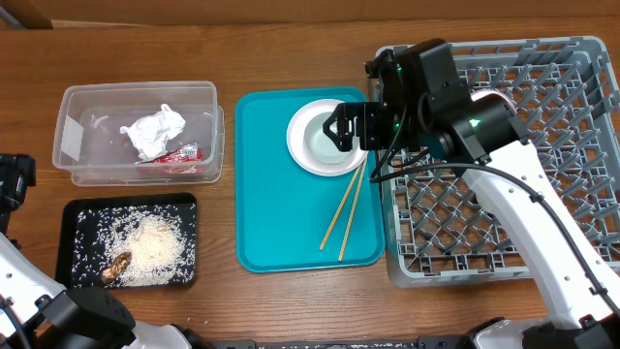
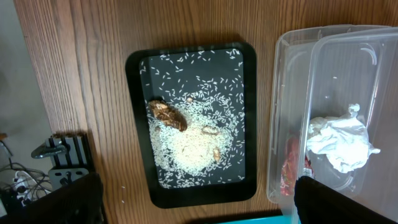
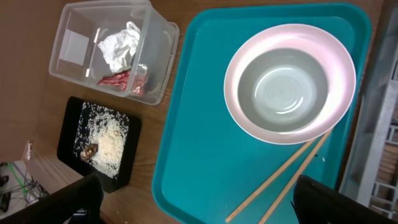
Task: Sort waste into correct bins and load items into the dishwasher
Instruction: 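Swing the right gripper left back over the teal tray, then lower the right gripper onto the wooden chopsticks on the teal tray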
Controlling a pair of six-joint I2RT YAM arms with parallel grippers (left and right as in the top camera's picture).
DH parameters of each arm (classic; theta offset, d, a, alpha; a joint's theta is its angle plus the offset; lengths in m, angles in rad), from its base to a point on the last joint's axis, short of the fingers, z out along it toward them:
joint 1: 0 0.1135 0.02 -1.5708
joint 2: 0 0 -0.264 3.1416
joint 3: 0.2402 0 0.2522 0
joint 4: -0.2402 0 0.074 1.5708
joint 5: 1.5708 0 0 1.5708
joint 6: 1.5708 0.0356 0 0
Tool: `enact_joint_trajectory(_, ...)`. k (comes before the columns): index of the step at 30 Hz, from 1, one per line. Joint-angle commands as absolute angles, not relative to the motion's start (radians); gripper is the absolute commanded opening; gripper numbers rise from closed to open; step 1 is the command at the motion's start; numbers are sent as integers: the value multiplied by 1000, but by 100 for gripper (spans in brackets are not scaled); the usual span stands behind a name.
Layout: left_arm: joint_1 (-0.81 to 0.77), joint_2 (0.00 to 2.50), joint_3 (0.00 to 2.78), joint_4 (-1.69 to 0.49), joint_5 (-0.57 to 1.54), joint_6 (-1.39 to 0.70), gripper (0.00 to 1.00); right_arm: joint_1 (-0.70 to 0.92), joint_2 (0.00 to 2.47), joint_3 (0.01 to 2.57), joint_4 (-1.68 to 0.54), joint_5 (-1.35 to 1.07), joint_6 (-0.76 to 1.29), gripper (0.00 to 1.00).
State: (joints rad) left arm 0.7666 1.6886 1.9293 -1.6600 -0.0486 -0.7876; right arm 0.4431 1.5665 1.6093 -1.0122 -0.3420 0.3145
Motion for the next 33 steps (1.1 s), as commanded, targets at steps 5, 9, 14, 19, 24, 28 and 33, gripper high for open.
enact_joint_trajectory(5, 772, 1680, 1942, -1660, -59, -808, 100, 493, 1576, 1629, -937, -324, 345, 100)
enact_joint_trajectory(9, 772, 1680, 1942, -1660, -59, -808, 100, 525, 1606, 1632, -917, -307, 348, 99)
enact_joint_trajectory(14, 772, 1680, 1942, -1660, -59, -808, 100, 559, 1695, 1632, -945, -250, 344, 100)
enact_joint_trajectory(19, 772, 1680, 1942, -1660, -59, -808, 100, 585, 1795, 1632, -942, -194, 324, 100)
enact_joint_trajectory(24, 772, 1680, 1942, -1660, -59, -808, 100, 617, 1838, 1632, -860, 3, 307, 100)
enact_joint_trajectory(28, 772, 1680, 1942, -1660, -59, -808, 100, 629, 1861, 1632, -770, 108, 307, 99)
enact_joint_trajectory(33, 772, 1680, 1942, -1660, -59, -808, 100, 628, 1916, 1631, -679, 117, 343, 91)
